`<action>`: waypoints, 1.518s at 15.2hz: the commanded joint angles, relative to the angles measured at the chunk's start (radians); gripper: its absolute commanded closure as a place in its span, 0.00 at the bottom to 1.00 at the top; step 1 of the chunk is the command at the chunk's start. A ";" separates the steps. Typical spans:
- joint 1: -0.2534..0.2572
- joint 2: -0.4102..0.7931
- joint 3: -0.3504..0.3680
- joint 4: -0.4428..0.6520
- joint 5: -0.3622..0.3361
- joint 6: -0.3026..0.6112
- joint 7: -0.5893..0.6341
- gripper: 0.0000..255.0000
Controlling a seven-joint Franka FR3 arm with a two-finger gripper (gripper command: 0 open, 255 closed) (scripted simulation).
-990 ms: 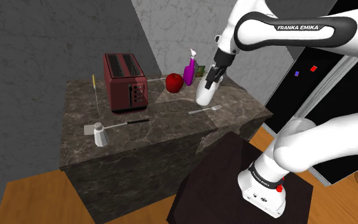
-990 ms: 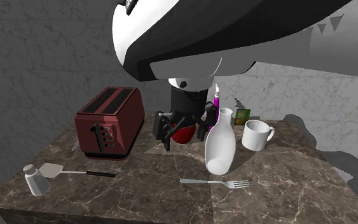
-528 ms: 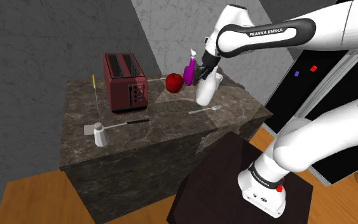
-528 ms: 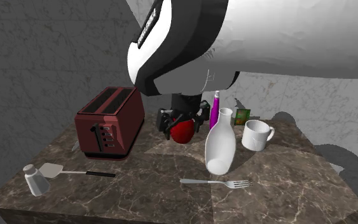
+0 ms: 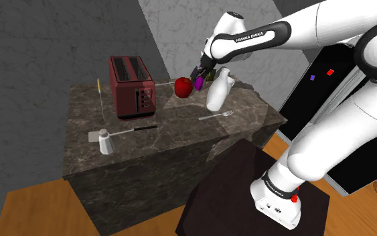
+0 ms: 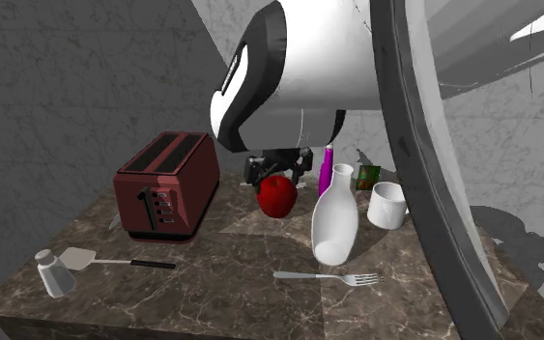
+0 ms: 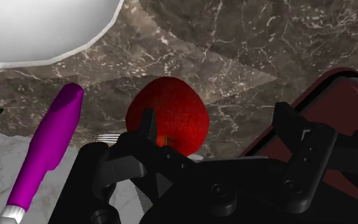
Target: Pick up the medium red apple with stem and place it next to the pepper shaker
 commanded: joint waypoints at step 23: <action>-0.025 0.343 -0.017 0.229 0.075 0.226 -0.054 1.00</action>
